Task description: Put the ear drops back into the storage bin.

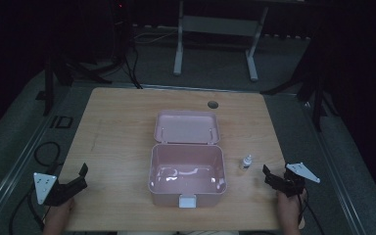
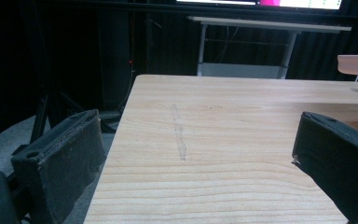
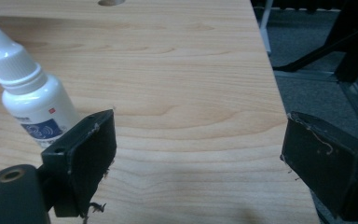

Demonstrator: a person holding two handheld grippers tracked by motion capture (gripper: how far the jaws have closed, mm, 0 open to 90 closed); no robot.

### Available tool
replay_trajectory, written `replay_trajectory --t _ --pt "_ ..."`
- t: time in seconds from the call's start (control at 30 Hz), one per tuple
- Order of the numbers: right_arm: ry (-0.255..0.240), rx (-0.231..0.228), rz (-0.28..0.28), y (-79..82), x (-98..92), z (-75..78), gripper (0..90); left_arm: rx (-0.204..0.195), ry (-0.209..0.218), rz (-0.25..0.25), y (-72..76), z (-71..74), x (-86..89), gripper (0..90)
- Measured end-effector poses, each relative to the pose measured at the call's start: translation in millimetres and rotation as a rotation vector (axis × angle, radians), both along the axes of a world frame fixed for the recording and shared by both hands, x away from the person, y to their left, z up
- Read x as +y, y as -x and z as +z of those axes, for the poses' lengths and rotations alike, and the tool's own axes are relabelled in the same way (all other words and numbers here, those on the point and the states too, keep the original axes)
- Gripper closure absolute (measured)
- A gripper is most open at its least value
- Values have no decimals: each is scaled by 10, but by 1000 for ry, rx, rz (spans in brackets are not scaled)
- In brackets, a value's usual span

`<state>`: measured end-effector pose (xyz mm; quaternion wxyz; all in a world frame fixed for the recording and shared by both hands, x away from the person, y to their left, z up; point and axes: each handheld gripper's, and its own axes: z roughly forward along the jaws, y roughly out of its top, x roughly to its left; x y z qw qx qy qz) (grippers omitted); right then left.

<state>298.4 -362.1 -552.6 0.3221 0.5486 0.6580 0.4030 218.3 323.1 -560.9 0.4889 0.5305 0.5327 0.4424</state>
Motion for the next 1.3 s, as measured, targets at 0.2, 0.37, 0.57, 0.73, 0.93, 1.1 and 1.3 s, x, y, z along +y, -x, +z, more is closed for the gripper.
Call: replay_trajectory --t 0.2,0.37,0.57,0.73,0.93,1.1,1.3 --pt "20 20 58 -29 29 -2 98 0 -2 -2 0 0 -3 20" --pt "39 50 91 -55 53 -2 99 0 -1 -3 0 0 0 20" --pt "3 117 186 -97 14 42 98 -2 0 -6 3 0 0 20" --pt "61 256 250 -131 47 108 98 -2 -1 -7 3 0 -1 20" --pt "126 383 283 -142 113 188 98 -1 -1 -9 2 1 -1 20" --pt "155 445 286 -158 136 246 98 1 1 -12 1 0 0 20" --pt "198 578 312 -188 166 345 98 2 1 -13 0 0 -1 20"
